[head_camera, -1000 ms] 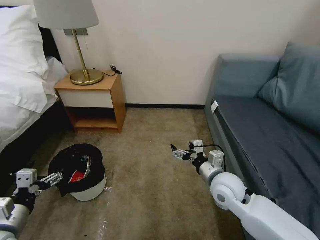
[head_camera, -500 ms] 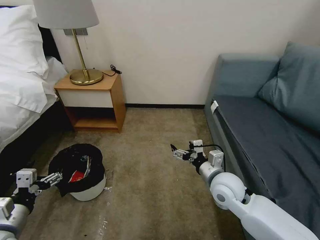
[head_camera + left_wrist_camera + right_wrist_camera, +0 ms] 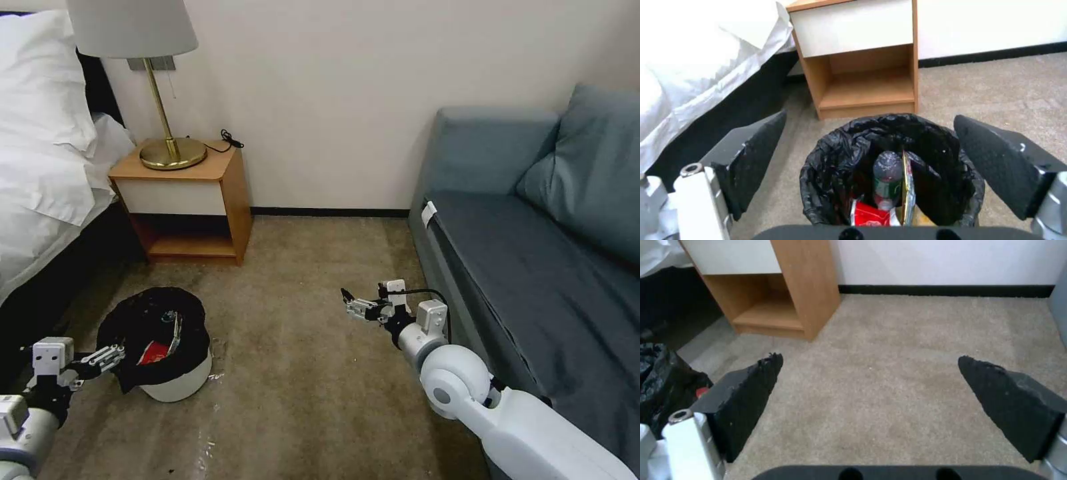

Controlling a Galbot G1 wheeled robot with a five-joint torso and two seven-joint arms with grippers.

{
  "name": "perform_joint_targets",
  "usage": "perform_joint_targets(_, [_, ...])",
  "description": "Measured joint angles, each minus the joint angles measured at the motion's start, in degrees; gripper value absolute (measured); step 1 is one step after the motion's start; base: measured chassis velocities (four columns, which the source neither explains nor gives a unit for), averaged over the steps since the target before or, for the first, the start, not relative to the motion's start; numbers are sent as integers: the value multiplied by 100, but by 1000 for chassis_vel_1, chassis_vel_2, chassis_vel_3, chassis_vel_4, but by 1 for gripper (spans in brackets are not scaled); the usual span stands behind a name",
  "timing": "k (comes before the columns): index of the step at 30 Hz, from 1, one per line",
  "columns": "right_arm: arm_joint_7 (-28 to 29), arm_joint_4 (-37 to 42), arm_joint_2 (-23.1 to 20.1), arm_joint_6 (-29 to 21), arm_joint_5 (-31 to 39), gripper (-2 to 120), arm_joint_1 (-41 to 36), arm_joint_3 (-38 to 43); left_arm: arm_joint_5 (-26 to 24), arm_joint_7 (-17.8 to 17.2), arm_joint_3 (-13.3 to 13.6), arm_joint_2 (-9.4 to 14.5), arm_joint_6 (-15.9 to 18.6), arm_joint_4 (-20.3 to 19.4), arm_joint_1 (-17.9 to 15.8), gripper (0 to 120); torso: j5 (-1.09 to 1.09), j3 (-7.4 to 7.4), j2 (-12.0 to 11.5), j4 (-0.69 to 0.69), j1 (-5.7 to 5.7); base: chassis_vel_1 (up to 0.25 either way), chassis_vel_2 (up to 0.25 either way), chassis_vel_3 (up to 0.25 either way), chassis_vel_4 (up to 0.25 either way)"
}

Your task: Pick up the trash bin, then pick up the garbage on the floor and place it into the trash bin.

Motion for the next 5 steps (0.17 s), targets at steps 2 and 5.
perform_joint_targets(2, [0,0,0,0,0,100,0,0,0,0,0,0,0,0,0,100,0,0,0,0,0,0,0,0,0])
perform_joint_targets(5, [0,0,0,0,0,100,0,0,0,0,0,0,0,0,0,100,0,0,0,0,0,0,0,0,0])
